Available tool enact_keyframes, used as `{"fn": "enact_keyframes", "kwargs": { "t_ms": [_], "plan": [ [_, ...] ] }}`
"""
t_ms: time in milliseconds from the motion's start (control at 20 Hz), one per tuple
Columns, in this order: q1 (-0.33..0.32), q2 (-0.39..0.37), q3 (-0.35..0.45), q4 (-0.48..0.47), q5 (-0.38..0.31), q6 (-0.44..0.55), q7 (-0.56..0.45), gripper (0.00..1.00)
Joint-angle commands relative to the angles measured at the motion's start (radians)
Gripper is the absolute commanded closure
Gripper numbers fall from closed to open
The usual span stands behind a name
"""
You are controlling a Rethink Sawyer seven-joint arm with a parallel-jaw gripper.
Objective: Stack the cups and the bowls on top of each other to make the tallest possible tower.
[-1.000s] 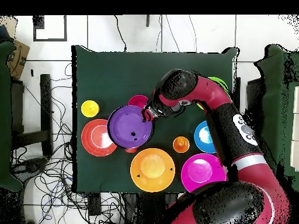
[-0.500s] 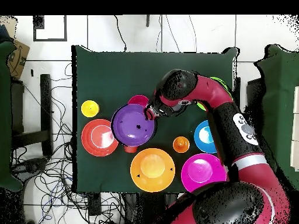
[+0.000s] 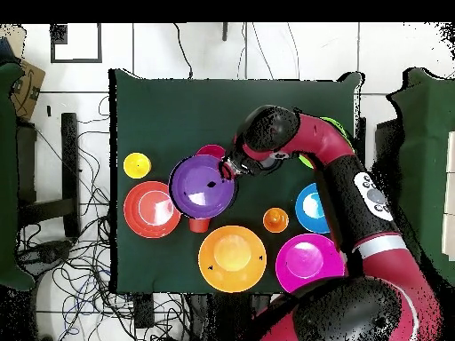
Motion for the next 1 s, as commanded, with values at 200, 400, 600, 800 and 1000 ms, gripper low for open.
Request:
{"fn": "enact_keyframes", "kwargs": {
  "t_ms": [200, 400, 600, 800, 1000],
  "plan": [
    [0.023, -0.049, 0.029, -0.037, -0.047, -0.079, -0.068, 1.00],
    [0.020, -0.053, 0.031, -0.040, -0.049, -0.088, -0.073, 1.00],
    [0.018, -0.051, 0.029, -0.043, -0.061, -0.094, -0.084, 1.00],
    [0.014, -0.047, 0.030, -0.040, -0.068, -0.108, -0.090, 1.00],
    [0.009, -0.044, 0.032, -0.038, -0.070, -0.117, -0.095, 1.00]
  ]
}}
